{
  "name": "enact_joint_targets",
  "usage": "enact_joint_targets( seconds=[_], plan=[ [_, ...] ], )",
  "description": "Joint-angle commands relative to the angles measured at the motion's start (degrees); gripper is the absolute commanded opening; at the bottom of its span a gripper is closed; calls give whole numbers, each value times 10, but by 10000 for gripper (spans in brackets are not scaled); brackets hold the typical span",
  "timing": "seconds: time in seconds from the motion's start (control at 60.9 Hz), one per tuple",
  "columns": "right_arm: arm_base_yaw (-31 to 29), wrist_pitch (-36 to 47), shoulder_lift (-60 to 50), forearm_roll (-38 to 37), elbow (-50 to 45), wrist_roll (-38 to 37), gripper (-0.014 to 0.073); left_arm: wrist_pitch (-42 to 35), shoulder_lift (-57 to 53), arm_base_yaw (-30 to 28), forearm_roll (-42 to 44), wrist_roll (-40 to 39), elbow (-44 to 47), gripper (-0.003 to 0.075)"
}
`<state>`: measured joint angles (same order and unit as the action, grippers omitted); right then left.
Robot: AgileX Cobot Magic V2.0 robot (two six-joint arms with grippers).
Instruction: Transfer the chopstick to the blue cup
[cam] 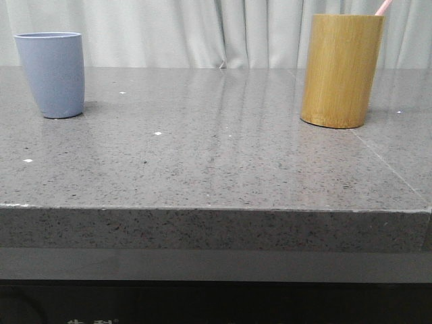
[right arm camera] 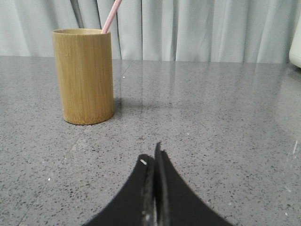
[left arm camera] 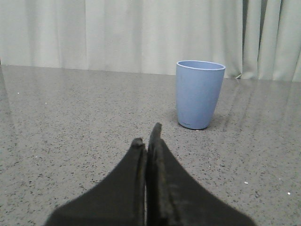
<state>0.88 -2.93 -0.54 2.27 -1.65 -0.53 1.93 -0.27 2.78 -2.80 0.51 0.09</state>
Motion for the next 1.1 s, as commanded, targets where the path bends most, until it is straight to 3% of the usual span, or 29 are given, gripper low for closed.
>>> enact_joint_targets(
  seconds=[0.0, 0.772, 1.084],
  plan=[
    [-3, 49, -12, -4, 4, 2, -67, -45, -14, 5, 0, -5, 5, -19],
    [-3, 80, -12, 15, 11, 1, -67, -55, -14, 5, -3, -5, -4, -19],
    [-3, -53, 11, 17, 184, 1, -67, 14, 13, 5, -9, -5, -168, -19]
  ],
)
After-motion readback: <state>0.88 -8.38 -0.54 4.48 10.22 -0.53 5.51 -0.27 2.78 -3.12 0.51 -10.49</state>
